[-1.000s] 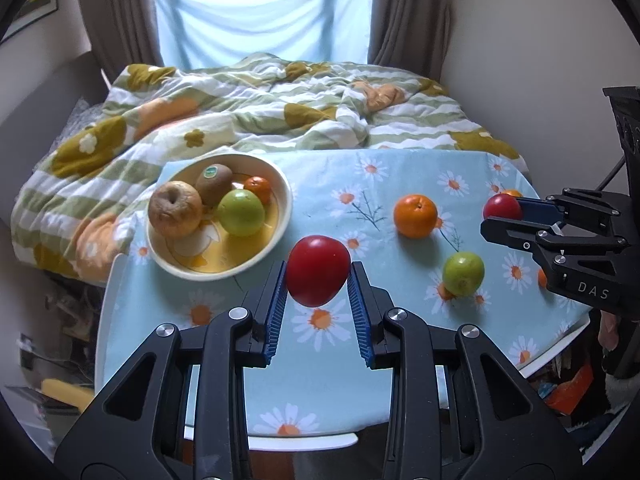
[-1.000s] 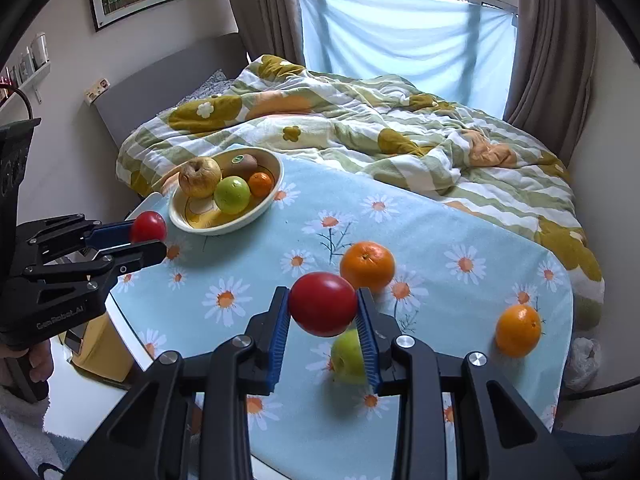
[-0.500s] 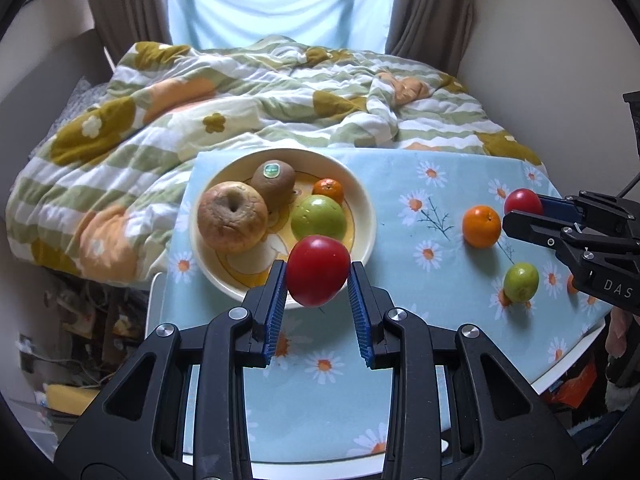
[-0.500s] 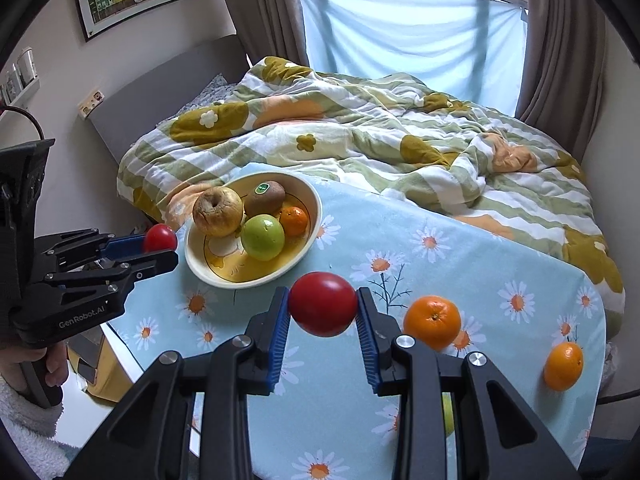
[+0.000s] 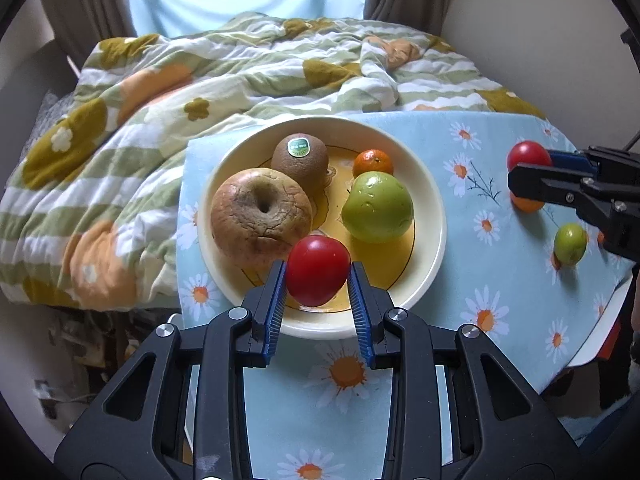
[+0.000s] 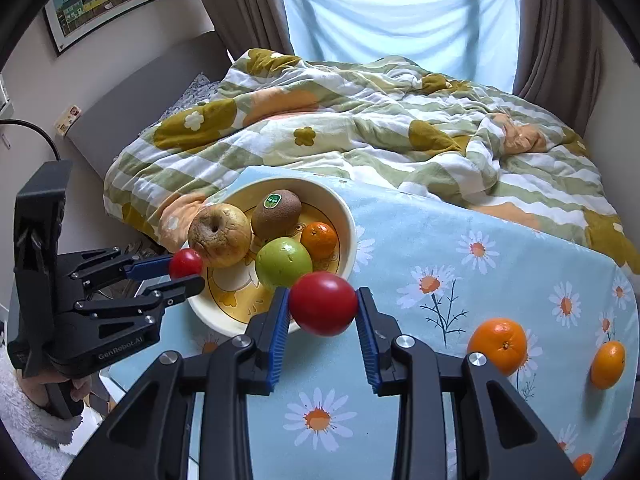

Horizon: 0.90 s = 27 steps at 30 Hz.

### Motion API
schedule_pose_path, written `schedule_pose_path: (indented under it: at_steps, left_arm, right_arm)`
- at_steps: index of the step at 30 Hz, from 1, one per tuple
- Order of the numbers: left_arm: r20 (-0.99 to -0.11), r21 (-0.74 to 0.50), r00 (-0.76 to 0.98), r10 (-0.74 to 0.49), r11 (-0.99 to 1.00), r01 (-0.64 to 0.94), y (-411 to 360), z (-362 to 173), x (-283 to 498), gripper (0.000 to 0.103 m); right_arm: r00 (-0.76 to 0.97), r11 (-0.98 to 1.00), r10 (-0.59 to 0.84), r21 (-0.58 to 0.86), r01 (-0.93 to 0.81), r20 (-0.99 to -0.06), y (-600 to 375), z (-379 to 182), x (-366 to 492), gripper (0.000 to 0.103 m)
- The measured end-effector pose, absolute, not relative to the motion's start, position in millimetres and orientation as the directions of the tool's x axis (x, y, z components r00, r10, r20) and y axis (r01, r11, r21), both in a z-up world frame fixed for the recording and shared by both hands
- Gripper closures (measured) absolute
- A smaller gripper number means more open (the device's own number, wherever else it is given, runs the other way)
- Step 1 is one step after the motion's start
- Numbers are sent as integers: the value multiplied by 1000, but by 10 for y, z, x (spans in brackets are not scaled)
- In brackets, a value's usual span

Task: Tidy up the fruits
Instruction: 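Carry the tomato to the plate and open the left tool while the right tool carries its tomato, then lower the red tomato onto the plate and open the right tool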

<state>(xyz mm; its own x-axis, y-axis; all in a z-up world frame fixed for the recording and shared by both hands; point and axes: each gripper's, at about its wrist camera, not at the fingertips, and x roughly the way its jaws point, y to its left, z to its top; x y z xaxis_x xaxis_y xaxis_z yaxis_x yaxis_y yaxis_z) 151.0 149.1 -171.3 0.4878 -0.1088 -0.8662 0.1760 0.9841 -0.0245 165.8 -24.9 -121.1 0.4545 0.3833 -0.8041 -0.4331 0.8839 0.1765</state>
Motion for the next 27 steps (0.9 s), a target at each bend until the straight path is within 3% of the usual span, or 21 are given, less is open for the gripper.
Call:
schedule_pose_path:
  at_steps: [13,14,17,27]
  left_arm:
    - [-902,-28,402,-158,950,311,1307,-1911,1589,64]
    - [-901,-36,401,-164,951,308,1302,-1895,1578,58]
    - [-894,-53,414,-172,957,284,1306,-1832,1541,0]
    - [-888,-32,448,-104,986,165,1445,-1629,1305,0]
  right_arm:
    - [471,920,333,171,-353,-817,-243,-1246,1710,73]
    - [470,920,331,170,-354,-818,-249,-1240,1708,73]
    - [471,918,334,167,-361,-817,-273,-1220,1714,73]
    - [446,883,374,165,-440,-813,-232,-1179,1720,73]
